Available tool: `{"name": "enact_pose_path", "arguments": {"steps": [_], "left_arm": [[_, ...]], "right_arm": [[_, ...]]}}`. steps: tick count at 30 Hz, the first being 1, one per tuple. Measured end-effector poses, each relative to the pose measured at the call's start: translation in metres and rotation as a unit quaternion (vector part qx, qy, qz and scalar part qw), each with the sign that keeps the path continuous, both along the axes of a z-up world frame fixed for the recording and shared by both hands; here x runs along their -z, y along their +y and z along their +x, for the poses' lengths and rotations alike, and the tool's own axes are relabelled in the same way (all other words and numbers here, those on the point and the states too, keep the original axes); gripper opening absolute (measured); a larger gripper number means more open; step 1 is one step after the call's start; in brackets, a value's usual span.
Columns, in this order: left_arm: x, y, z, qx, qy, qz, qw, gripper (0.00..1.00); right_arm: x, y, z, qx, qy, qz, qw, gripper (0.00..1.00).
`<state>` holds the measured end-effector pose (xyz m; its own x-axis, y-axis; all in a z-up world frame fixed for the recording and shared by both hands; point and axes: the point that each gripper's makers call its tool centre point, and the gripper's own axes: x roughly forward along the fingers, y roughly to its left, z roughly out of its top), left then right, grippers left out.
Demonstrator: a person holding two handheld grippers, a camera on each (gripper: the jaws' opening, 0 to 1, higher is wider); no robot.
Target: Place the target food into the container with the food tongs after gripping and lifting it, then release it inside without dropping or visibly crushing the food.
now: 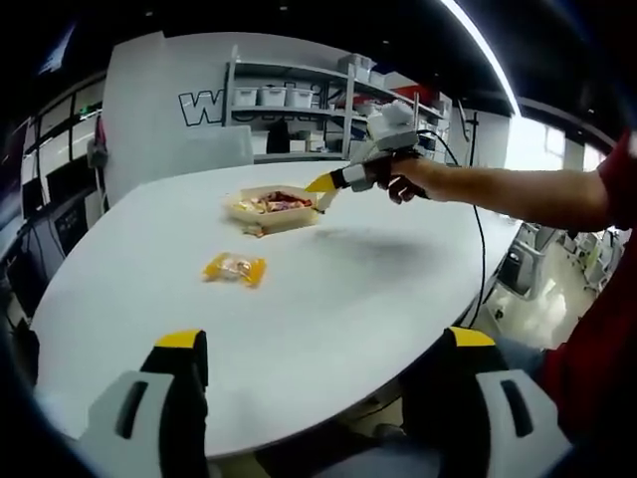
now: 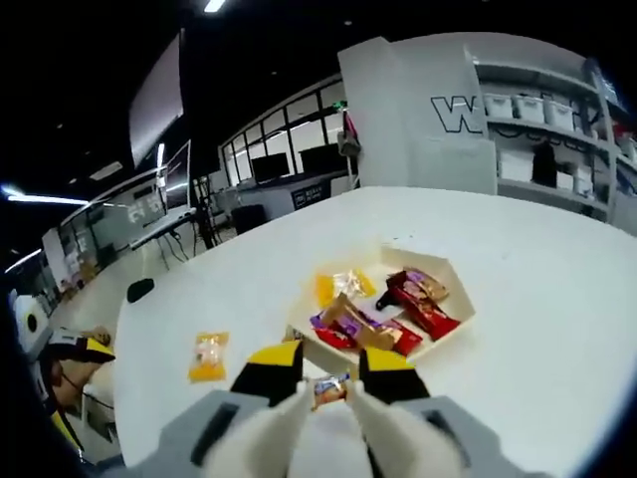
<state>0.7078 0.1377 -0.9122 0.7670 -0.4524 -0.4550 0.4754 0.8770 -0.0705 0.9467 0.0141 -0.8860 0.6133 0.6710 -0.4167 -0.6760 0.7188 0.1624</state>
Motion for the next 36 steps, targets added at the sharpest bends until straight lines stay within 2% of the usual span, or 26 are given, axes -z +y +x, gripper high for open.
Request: {"name": "enact_pose_path", "arguments": {"steps": [11,16,18,20,27,36], "left_arm": [[-0.002,0.001,-0.001,-0.002,-0.004,-0.002,1.0,0.96],[-0.002,0.002,-0.001,-0.002,-0.003,-0.002,1.0,0.95],[-0.002,0.003,-0.001,-0.003,-0.004,0.0,1.0,0.96],[-0.003,0.004,0.0,-0.005,-0.005,-0.003,1.0,0.96],[-0.002,0.006,0.0,-0.007,-0.003,-0.003,1.0,0.95],[-0.002,0.007,-0.001,-0.008,-0.004,-0.003,1.0,0.95]], "right_arm": [[-0.031,0.0,0.013,-0.001,-0.028,-0.007,0.9996,0.17],[-0.046,0.001,0.027,0.001,-0.038,-0.012,0.9992,0.17],[-0.057,0.002,0.031,0.003,-0.042,-0.003,0.9991,0.16],[-0.061,0.004,0.035,0.003,-0.049,-0.012,0.9987,0.16],[-0.064,0.008,0.037,-0.001,-0.051,-0.01,0.9987,0.17],[-0.049,0.004,0.031,-0.003,-0.035,-0.01,0.9993,0.18]]}}
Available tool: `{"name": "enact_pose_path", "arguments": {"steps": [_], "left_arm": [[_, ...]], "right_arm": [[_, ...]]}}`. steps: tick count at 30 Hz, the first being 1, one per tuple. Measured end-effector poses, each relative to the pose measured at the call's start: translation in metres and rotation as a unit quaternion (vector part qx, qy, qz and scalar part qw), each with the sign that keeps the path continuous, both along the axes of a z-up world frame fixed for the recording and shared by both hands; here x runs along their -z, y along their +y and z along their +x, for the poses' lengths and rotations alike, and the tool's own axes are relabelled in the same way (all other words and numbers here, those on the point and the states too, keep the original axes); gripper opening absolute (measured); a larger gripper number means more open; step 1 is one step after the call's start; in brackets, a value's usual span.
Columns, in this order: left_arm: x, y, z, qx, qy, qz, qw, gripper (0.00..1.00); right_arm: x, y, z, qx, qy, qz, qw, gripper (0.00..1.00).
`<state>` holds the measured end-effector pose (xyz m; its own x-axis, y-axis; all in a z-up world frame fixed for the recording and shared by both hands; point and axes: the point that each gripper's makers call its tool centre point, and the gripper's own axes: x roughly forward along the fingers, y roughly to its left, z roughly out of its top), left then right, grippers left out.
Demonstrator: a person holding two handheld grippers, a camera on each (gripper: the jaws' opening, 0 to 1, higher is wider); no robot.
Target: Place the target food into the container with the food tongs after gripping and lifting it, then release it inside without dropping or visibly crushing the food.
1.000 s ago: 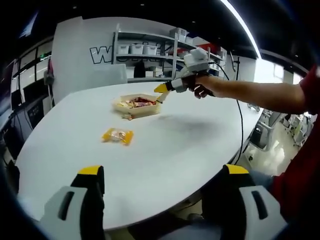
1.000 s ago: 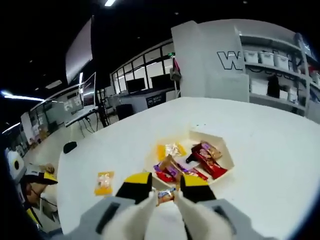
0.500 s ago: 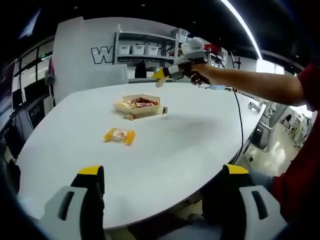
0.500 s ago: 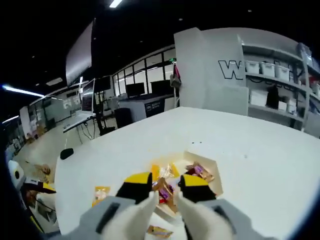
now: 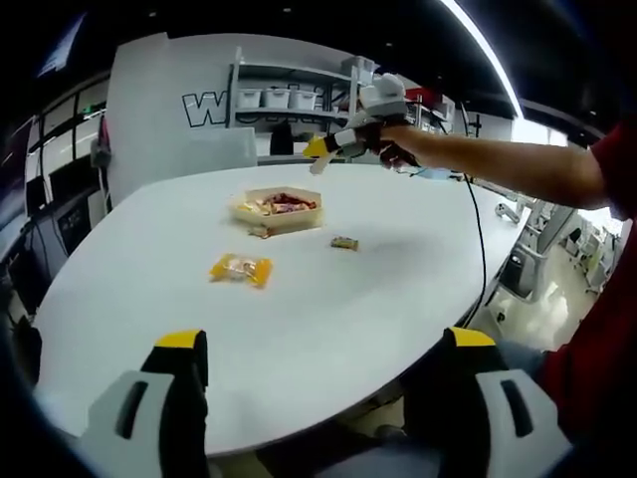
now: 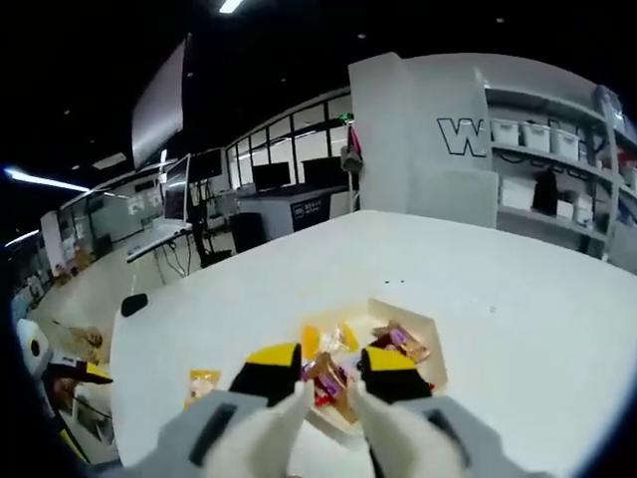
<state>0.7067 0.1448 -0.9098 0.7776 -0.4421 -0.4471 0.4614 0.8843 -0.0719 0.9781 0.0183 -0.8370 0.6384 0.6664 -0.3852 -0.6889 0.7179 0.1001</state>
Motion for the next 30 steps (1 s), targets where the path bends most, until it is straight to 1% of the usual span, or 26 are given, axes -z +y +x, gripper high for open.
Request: {"name": "enact_pose_path", "arguments": {"steps": [4,5,16,26,30], "left_arm": [[0.001,-0.002,0.0,0.002,0.001,0.0,1.0,0.95],[0.002,-0.003,-0.001,0.004,0.001,0.0,1.0,0.95],[0.002,-0.006,-0.003,0.007,0.002,0.0,1.0,0.95],[0.004,-0.01,-0.004,0.013,0.003,0.002,0.9999,0.95],[0.004,-0.011,-0.004,0.013,0.004,0.002,0.9999,0.96]], "right_arm": [[0.01,-0.003,-0.004,0.0,0.009,-0.001,1.0,0.19],[0.013,-0.003,-0.008,-0.002,0.015,0.001,0.9999,0.19],[0.039,-0.013,-0.023,-0.002,0.031,-0.012,0.9994,0.2],[0.055,-0.017,-0.037,-0.005,0.047,-0.012,0.9988,0.2],[0.059,-0.019,-0.04,-0.006,0.048,-0.013,0.9987,0.2]]}}
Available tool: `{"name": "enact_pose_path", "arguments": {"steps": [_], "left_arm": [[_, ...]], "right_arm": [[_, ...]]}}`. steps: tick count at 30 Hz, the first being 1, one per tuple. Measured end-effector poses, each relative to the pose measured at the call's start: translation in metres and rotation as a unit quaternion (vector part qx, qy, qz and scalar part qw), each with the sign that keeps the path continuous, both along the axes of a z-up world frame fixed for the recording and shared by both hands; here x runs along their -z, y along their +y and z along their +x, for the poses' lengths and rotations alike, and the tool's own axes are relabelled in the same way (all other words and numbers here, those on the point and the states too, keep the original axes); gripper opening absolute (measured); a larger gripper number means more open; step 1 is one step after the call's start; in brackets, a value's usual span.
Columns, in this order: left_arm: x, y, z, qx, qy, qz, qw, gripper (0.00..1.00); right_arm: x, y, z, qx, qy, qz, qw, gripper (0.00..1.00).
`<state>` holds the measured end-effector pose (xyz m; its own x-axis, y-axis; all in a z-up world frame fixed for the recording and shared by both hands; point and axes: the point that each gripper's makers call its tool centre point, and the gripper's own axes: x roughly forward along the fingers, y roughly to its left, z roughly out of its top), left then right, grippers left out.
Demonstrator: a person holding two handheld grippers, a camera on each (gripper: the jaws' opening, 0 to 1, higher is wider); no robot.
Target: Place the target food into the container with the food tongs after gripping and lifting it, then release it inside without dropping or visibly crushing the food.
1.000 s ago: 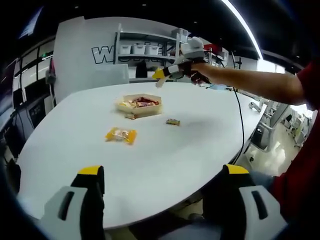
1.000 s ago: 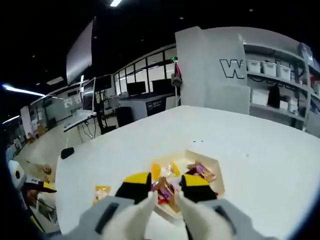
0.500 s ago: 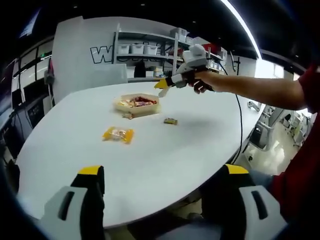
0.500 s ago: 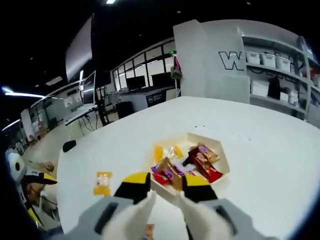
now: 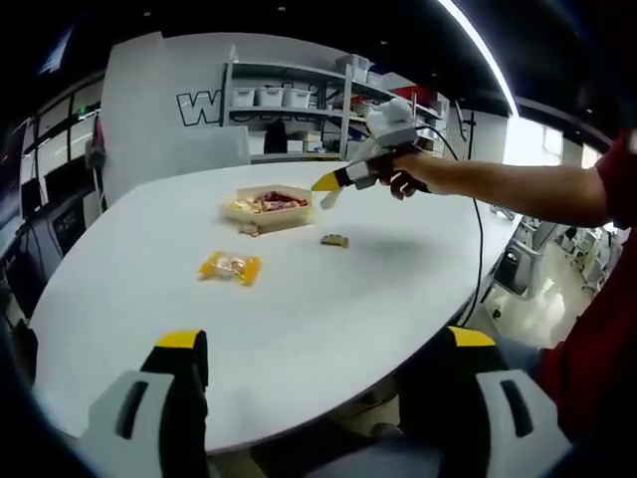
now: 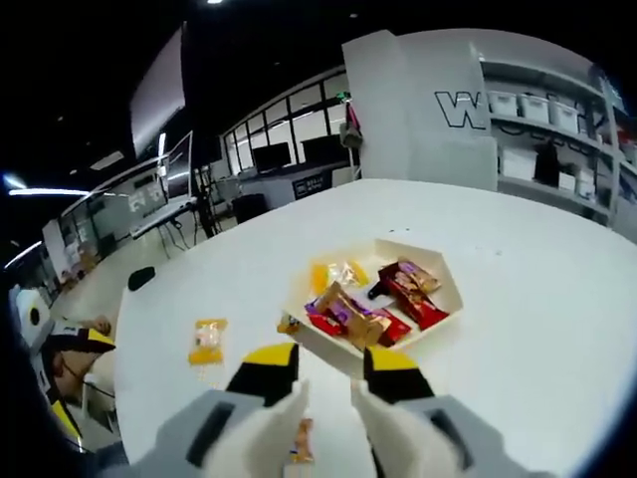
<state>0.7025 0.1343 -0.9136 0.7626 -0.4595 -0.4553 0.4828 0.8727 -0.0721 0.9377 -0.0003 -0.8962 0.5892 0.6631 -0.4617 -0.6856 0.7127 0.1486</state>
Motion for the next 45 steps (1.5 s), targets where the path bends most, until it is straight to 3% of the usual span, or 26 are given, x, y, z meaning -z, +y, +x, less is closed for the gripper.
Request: {"name": "enact_pose_path", "arguments": {"steps": [20,29,37,39,41,45], "left_arm": [[0.003,-0.003,0.001,0.002,0.005,0.0,1.0,0.97],[0.005,-0.007,-0.001,0.006,0.006,0.0,1.0,0.96],[0.006,-0.012,-0.002,0.015,0.006,-0.001,0.9999,0.96],[0.008,-0.012,-0.002,0.016,0.009,0.001,0.9998,0.96],[0.008,-0.012,-0.003,0.014,0.009,0.001,0.9999,0.96],[0.01,-0.012,-0.003,0.014,0.011,0.001,0.9998,0.96]], "right_arm": [[0.028,0.0,-0.025,-0.016,0.025,-0.005,0.9995,0.21],[0.025,0.009,-0.036,-0.029,0.024,-0.002,0.9993,0.22],[0.038,0.013,-0.045,-0.039,0.028,-0.025,0.9985,0.21],[0.044,0.01,-0.045,-0.039,0.018,-0.047,0.998,0.19],[0.04,0.012,-0.046,-0.036,0.02,-0.032,0.9986,0.19],[0.041,0.009,-0.041,-0.027,0.007,-0.05,0.9983,0.15]]}}
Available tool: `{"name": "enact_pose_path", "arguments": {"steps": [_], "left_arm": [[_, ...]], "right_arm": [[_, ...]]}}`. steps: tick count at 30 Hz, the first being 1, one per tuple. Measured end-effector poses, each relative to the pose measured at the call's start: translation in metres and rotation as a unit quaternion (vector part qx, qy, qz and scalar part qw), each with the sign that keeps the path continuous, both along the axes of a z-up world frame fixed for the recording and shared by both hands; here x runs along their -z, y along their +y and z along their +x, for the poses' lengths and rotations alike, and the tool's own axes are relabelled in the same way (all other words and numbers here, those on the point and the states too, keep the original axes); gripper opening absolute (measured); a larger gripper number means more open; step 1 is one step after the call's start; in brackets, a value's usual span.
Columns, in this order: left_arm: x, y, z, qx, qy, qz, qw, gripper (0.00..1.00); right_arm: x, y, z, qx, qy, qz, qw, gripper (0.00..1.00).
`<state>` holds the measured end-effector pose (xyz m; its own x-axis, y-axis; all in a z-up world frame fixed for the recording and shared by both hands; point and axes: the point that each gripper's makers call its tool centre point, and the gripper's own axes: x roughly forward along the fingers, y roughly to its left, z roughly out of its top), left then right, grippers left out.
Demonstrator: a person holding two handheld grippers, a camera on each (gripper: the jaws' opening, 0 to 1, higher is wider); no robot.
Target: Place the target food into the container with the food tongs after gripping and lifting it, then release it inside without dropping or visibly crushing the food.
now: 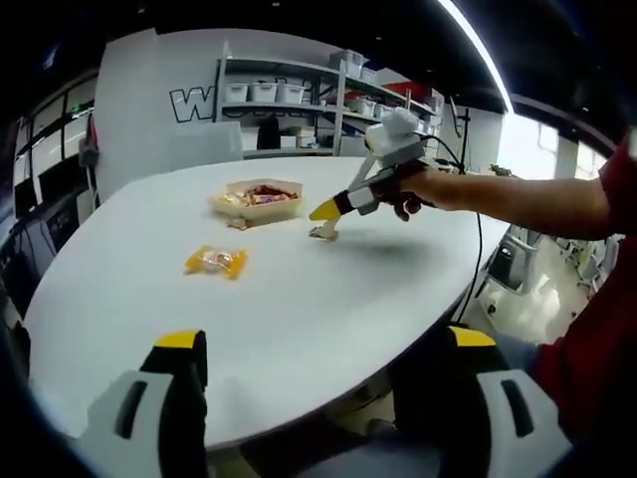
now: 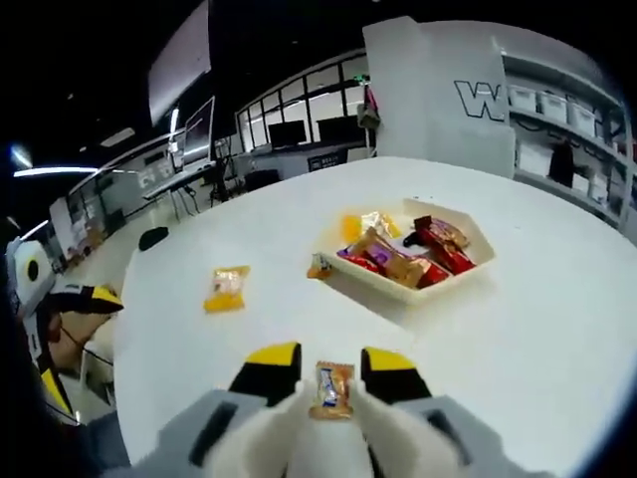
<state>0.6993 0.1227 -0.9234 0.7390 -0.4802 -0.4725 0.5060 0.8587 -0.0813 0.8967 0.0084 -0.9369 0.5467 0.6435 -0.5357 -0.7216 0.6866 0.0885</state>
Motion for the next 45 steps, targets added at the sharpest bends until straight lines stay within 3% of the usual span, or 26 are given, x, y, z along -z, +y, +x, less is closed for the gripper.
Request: {"name": "enact_pose_path", "arguments": {"steps": [5,10,14,31,37,45], "left_arm": [[0.004,-0.002,0.0,0.003,0.005,0.001,1.0,0.96],[0.002,-0.001,0.002,0.003,0.004,0.002,1.0,0.96],[0.002,0.002,0.002,0.0,0.004,0.002,1.0,0.96],[0.005,0.007,0.004,-0.007,0.007,-0.003,0.9999,0.96],[0.005,0.008,0.005,-0.009,0.007,-0.003,0.9999,0.96],[0.003,0.011,0.006,-0.014,0.003,-0.004,0.9999,0.96]], "right_arm": [[0.0,0.002,0.002,0.003,-0.003,-0.008,1.0,0.12],[0.0,-0.002,0.004,0.014,0.021,0.018,0.9995,0.13],[-0.001,-0.007,0.009,0.019,0.016,0.016,0.9996,0.14],[-0.043,-0.01,0.039,0.026,-0.02,0.032,0.9989,0.15],[-0.063,-0.004,0.052,0.023,-0.037,0.032,0.9985,0.15],[-0.073,0.006,0.061,0.013,-0.043,0.027,0.9986,0.16]]}}
